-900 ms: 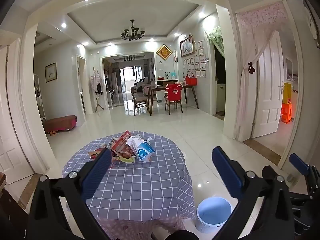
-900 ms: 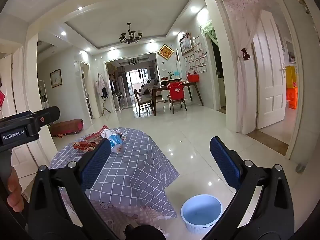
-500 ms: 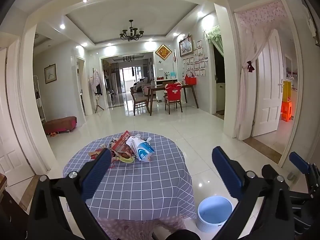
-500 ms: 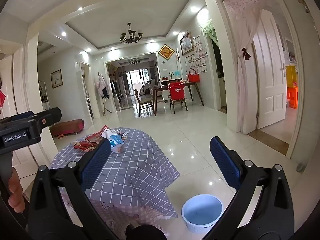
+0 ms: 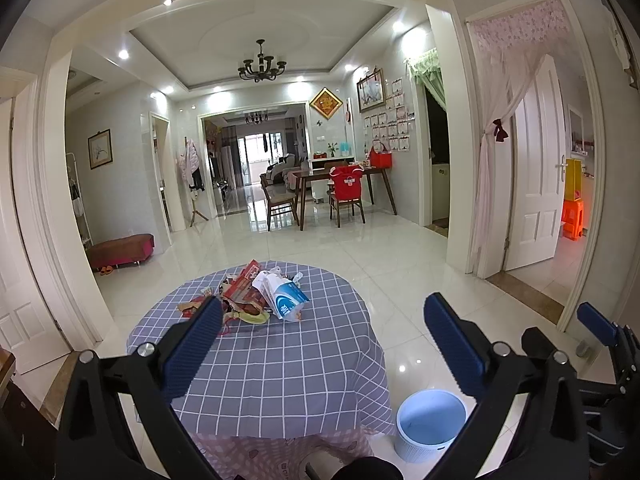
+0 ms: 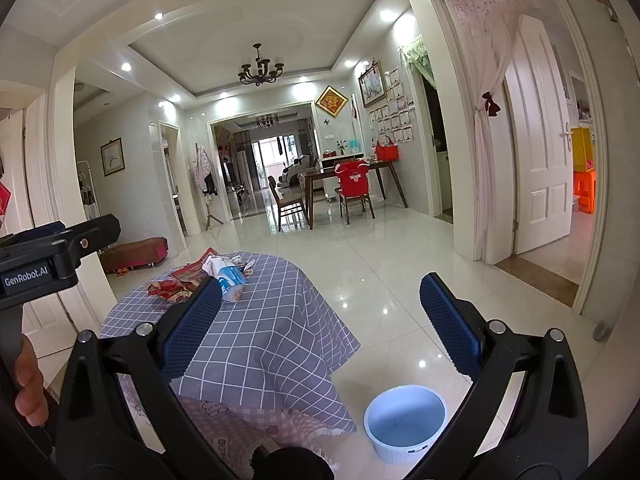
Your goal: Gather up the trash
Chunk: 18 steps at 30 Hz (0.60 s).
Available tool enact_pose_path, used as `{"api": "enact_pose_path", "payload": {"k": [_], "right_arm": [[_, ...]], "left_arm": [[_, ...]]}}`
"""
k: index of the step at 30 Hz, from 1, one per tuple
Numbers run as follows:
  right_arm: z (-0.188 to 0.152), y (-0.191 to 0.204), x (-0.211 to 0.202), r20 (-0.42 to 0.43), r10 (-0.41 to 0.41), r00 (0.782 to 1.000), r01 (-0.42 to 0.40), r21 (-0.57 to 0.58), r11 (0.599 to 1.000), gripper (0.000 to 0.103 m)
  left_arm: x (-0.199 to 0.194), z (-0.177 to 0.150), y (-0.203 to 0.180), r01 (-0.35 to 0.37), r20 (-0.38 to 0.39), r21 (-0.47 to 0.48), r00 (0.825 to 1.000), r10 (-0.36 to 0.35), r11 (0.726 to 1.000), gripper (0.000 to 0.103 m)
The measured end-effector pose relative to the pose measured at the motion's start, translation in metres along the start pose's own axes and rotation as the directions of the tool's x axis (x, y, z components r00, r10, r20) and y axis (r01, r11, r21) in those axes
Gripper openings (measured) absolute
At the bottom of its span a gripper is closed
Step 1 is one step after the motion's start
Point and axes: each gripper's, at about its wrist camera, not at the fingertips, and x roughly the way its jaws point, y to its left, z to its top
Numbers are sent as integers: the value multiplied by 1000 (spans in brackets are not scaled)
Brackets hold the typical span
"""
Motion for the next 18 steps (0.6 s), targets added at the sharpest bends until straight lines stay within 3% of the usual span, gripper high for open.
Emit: {"api": "enact_pose_path", "payload": {"k": [18], "right_arm": [[-1, 3, -5, -14, 7, 1000, -7, 4, 1000, 97]], "left_arm": [[7, -26, 0, -4, -3, 5, 1000, 4, 1000, 99]]}}
